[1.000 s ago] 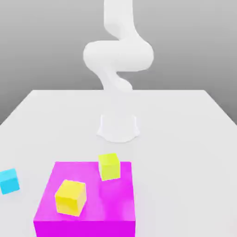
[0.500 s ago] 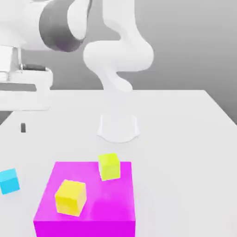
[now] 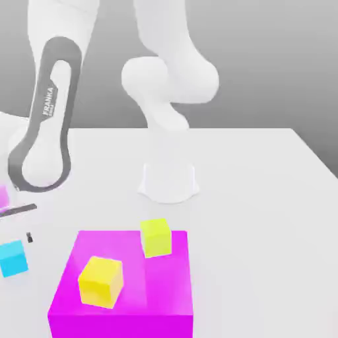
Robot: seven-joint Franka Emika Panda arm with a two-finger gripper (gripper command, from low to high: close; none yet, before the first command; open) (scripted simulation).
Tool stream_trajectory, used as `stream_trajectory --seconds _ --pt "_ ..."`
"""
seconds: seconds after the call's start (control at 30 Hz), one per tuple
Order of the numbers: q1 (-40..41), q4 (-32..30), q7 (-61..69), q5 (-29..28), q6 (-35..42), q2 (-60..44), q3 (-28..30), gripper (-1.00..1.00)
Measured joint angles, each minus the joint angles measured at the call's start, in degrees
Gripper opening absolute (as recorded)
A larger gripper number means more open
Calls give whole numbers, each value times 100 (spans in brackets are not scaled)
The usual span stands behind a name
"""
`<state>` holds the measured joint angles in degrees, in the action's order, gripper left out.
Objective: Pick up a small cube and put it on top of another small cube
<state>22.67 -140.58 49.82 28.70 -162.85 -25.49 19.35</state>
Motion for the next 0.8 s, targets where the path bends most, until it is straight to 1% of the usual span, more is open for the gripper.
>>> stream_trajectory --seconds 0.2,0.23,0.3,0.4,0.47,0.63,0.8 --pt "48 16 45 55 -25 -56 -57 -100" --pt "-9 -5 -4 -9 22 15 14 -100" --pt "-248 -94 -243 -324 239 323 318 -100" --pt "-611 -262 -751 -991 638 932 795 -100" --pt "-951 -408 -1273 -1442 870 1374 872 -100" --pt "-1735 -785 -2637 -2447 1456 2487 546 -100" --pt "-2105 -1150 -3729 -3047 2070 3526 -11 -100"
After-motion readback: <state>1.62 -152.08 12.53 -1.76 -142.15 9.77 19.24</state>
